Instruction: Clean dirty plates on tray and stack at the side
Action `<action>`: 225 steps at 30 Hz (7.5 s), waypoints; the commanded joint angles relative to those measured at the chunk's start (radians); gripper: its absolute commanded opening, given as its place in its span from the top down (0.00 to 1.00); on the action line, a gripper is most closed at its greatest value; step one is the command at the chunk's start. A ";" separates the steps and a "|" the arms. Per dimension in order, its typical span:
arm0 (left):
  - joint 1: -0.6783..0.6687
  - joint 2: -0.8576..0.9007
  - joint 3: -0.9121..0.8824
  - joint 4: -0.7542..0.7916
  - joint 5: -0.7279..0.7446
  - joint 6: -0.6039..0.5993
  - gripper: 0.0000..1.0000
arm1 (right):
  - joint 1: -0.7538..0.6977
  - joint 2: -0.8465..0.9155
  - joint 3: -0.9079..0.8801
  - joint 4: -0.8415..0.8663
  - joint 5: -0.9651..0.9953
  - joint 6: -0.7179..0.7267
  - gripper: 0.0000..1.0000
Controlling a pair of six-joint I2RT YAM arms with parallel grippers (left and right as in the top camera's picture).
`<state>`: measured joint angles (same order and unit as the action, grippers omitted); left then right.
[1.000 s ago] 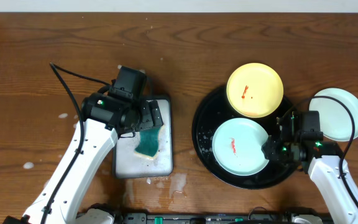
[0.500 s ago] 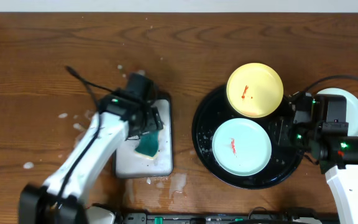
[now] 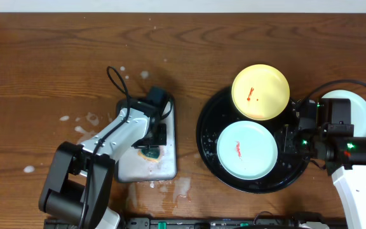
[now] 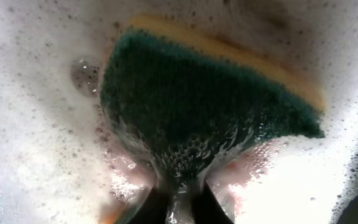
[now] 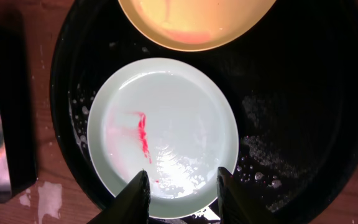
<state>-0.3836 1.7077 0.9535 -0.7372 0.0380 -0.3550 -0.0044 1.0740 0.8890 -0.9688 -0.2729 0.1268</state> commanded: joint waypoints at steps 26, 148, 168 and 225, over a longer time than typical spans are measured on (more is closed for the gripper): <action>-0.041 -0.170 0.262 -0.262 0.013 -0.058 0.93 | -0.033 0.188 -0.006 0.008 0.085 0.039 0.73; 0.071 -0.130 0.214 -0.272 0.112 -0.063 0.57 | 0.482 -0.098 -0.006 0.034 0.861 0.156 0.99; 0.080 -0.436 0.214 -0.380 0.108 -0.057 0.18 | 0.982 -0.099 -0.006 0.037 1.483 0.061 0.99; 0.080 -0.434 0.214 -0.380 0.108 -0.057 0.18 | -0.182 -0.069 -0.002 0.142 0.204 0.290 0.99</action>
<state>-0.3058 1.2736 1.1664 -1.1152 0.1509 -0.4179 0.0582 0.9886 0.8814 -0.8536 0.2535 0.4686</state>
